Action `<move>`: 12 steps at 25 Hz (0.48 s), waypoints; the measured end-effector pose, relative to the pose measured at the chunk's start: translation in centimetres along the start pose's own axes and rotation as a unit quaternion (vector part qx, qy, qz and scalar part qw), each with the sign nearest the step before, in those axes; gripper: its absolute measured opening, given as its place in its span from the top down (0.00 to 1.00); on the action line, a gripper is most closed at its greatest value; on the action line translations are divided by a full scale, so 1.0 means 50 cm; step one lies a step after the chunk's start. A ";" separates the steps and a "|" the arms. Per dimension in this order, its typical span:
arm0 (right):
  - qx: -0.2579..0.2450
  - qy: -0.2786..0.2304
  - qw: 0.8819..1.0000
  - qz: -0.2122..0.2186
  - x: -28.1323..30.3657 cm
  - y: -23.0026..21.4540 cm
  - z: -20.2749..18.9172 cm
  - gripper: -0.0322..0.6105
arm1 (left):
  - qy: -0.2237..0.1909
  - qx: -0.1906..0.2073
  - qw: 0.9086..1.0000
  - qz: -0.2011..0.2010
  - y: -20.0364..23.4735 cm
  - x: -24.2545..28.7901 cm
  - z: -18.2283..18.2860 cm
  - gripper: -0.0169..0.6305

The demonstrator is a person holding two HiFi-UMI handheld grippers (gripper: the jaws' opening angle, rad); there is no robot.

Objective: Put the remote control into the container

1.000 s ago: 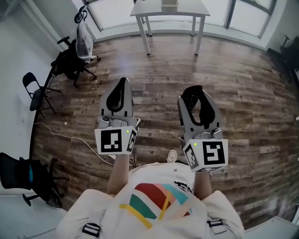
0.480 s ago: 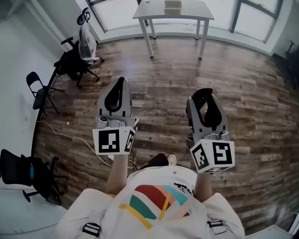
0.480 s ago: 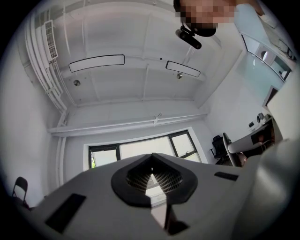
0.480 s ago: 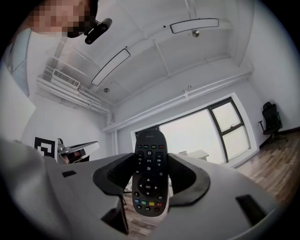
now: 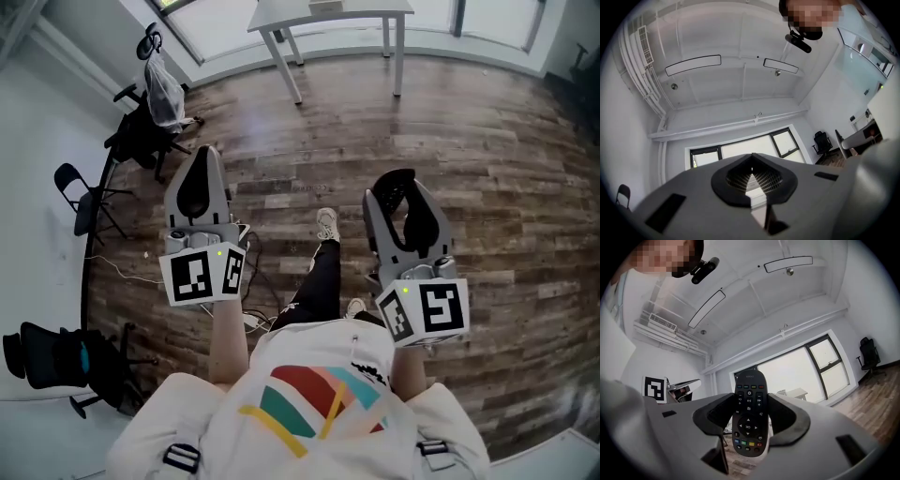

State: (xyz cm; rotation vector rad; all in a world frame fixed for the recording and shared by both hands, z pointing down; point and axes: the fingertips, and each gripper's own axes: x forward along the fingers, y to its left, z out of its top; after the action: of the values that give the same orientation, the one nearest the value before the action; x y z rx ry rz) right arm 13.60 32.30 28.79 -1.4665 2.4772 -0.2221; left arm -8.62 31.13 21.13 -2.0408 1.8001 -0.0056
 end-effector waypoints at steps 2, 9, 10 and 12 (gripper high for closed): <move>-0.009 -0.003 1.000 -0.001 0.005 0.003 0.003 0.59 | -0.012 -0.005 1.000 -0.008 0.000 0.014 0.003 0.96; -0.073 0.026 0.997 -0.015 0.058 -0.024 -0.023 0.59 | -0.022 -0.044 0.999 -0.024 -0.019 0.101 -0.067 0.96; -0.078 0.032 0.996 -0.019 0.071 -0.031 -0.027 0.59 | -0.021 -0.051 0.998 -0.026 -0.022 0.115 -0.076 0.96; -0.082 0.039 0.996 -0.026 0.102 -0.043 -0.033 0.59 | -0.020 -0.056 0.998 -0.033 -0.023 0.138 -0.090 0.96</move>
State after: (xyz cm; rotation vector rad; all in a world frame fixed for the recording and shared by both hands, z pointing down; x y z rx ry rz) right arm 12.56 26.79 30.21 -1.6166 2.5747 -0.0888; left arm -7.64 23.31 23.75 -2.1610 1.7456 0.1181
